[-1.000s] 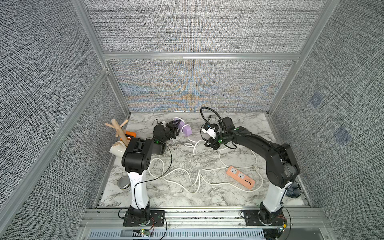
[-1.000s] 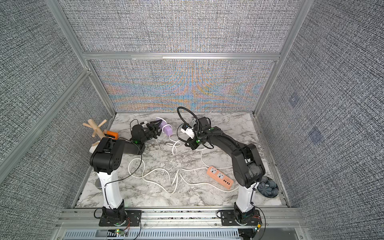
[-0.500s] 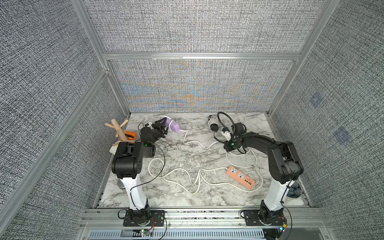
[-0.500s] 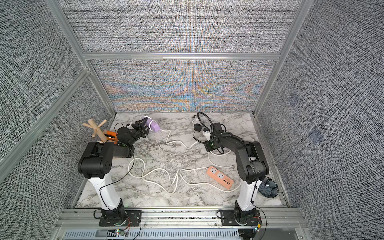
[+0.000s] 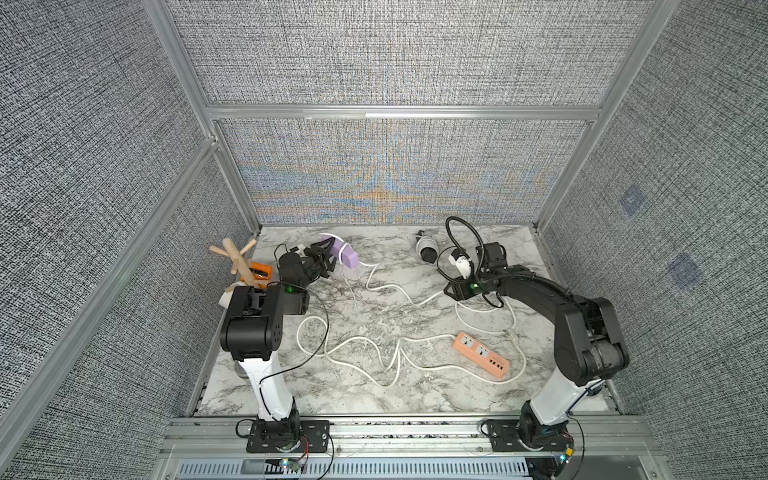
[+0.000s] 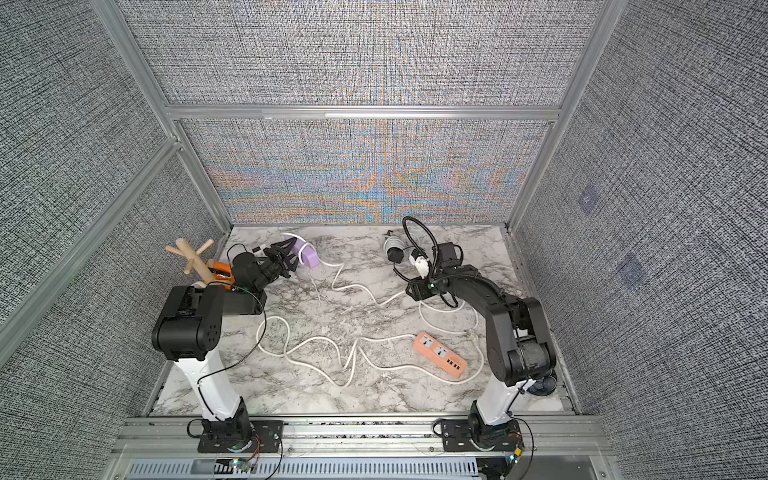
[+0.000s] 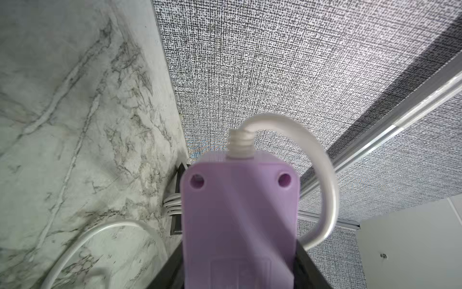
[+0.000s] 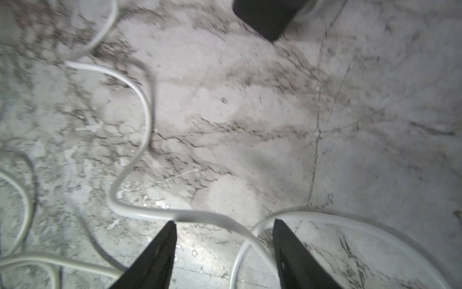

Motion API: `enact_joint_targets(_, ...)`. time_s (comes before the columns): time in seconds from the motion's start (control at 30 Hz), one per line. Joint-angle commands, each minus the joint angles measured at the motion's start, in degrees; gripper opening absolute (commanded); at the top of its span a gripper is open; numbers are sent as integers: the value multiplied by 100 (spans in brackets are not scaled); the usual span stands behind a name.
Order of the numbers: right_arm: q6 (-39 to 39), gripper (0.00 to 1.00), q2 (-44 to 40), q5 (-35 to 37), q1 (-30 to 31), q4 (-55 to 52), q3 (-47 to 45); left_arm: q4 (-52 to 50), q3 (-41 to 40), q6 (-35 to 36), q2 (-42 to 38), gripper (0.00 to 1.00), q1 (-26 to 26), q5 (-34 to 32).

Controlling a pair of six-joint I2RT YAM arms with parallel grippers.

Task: Unwrap the cord wrapped around the power strip
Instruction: Unwrap the power cord from the power strip.

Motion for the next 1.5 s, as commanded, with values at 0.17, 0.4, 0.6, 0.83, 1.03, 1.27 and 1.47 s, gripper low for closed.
enact_joint_targets(0.17, -18, 67, 71, -1014, 919, 1505, 627, 58, 111, 128, -100, 0, -177, 328)
enact_joint_targets(0.4, 603, 68, 899, -1446, 1484, 3287, 983, -104, 58, 173, -372, 0, -225, 497)
enact_joint_targets(0.6, 935, 69, 1686, -1650, 1742, 3483, 1727, -80, 91, 143, -367, 0, -245, 689)
enact_joint_targets(0.83, 1216, 69, 2395, -2133, 1907, 3620, 2321, -116, 247, 183, -375, 0, -335, 839)
enact_joint_targets(1.03, 1415, 68, 2790, -2180, 1935, 3511, 2636, -56, 309, 135, -384, 0, -394, 947)
enact_joint_targets(1.27, 1559, 49, 2956, -2206, 1910, 3391, 2728, 78, 287, 46, -358, 0, -423, 952)
enact_joint_targets(1.47, 1988, 9, 2905, -1971, 1666, 3347, 2649, 166, 219, 17, -340, 0, -422, 919)
